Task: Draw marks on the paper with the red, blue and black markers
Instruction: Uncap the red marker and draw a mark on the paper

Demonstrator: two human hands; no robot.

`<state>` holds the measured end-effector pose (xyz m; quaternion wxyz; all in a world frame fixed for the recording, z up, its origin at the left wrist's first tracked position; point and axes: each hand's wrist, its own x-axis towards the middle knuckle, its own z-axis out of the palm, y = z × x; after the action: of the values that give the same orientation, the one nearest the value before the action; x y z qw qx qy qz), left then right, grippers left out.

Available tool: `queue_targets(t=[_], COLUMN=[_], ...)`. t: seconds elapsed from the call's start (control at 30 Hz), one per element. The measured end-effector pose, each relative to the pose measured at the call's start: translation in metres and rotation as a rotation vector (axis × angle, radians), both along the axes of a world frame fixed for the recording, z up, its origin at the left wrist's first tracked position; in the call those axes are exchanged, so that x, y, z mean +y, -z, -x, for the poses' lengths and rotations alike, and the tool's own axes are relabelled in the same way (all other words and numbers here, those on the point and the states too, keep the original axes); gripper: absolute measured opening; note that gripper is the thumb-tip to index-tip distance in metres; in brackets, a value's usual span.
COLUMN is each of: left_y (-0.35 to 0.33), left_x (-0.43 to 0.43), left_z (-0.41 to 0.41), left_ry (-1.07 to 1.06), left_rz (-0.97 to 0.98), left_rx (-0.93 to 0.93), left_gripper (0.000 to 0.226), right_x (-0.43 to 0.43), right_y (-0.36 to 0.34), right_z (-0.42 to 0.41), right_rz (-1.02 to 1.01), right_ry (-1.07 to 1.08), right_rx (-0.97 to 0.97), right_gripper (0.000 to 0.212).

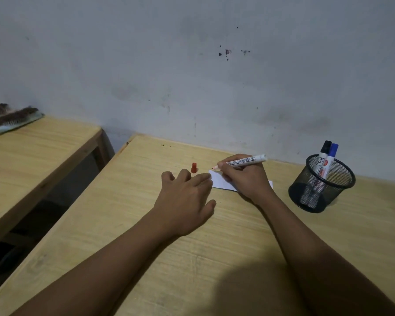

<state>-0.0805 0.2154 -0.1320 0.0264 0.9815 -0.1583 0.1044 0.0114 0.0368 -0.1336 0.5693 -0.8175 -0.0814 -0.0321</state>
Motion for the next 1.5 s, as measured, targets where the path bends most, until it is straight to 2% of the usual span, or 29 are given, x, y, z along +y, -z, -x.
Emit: queue_targets(t=[0.23,0.37,0.53,1.1,1.5], left_y=[-0.0049,-0.0045,-0.0016,0.0007,0.0011], left_x=[0.0010,0.0033,0.0017,-0.0016,-0.0021], left_z=[-0.0012,-0.0012,0.0021,0.0024,0.0014], left_ry=[0.004,-0.015,-0.021,-0.065,-0.061], left_rz=[0.024,0.037,0.024,0.034,0.020], left_rx=[0.138,0.329,0.355,0.418,0.418], left_gripper=[0.058,0.086,0.105,0.107,0.106], right_x=[0.0005,0.0021,0.0024,0.0039,-0.0007], right_y=[0.0075,0.0079,0.0109,0.0105,0.0060], right_z=[-0.0053,-0.0065,-0.0067,-0.0066,-0.0048], right_rz=[0.006,0.009,0.030,0.122,0.153], right_ry=[-0.008,-0.012,-0.010,0.003,-0.053], right_rx=[-0.008,-0.012,-0.001,0.004,-0.019], right_gripper=[0.017,0.017,0.018,0.028,0.018])
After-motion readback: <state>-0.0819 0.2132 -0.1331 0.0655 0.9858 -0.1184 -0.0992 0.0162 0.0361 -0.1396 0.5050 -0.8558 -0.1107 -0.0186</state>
